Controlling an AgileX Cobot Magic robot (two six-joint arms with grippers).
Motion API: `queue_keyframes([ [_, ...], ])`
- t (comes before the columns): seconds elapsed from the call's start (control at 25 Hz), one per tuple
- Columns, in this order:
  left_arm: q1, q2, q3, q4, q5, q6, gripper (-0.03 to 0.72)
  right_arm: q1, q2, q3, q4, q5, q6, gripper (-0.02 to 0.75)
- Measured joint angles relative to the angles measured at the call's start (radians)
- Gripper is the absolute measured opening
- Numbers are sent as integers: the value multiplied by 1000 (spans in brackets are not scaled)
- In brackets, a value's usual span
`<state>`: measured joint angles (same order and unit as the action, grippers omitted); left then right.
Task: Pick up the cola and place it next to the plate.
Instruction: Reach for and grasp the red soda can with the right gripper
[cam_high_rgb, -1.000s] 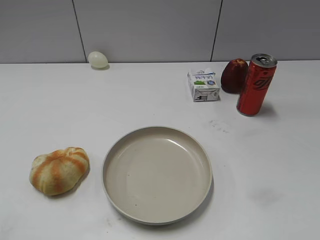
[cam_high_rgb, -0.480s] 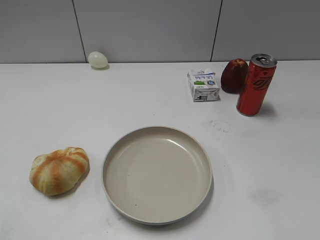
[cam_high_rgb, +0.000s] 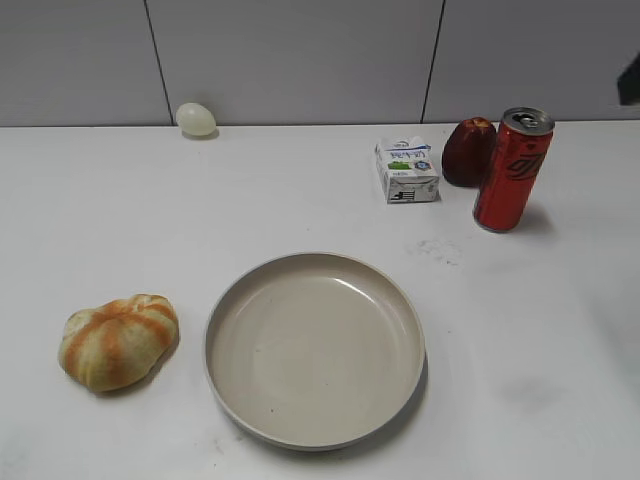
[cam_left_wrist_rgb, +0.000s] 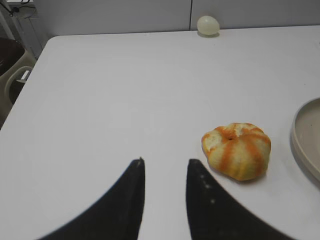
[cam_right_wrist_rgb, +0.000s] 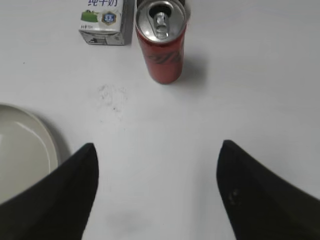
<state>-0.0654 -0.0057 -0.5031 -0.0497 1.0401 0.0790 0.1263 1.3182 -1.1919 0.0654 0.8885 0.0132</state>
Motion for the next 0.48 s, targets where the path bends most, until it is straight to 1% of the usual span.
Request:
queue_keyframes([
  [0.12, 0, 0, 0, 0, 0, 0, 228, 0, 169, -141, 14, 16, -13, 608],
  [0.32, 0, 0, 0, 0, 0, 0, 228, 0, 408, -360, 17, 44, -23, 615],
  [0.48, 0, 0, 0, 0, 0, 0, 228, 0, 553, -488, 18, 58, -24, 615],
])
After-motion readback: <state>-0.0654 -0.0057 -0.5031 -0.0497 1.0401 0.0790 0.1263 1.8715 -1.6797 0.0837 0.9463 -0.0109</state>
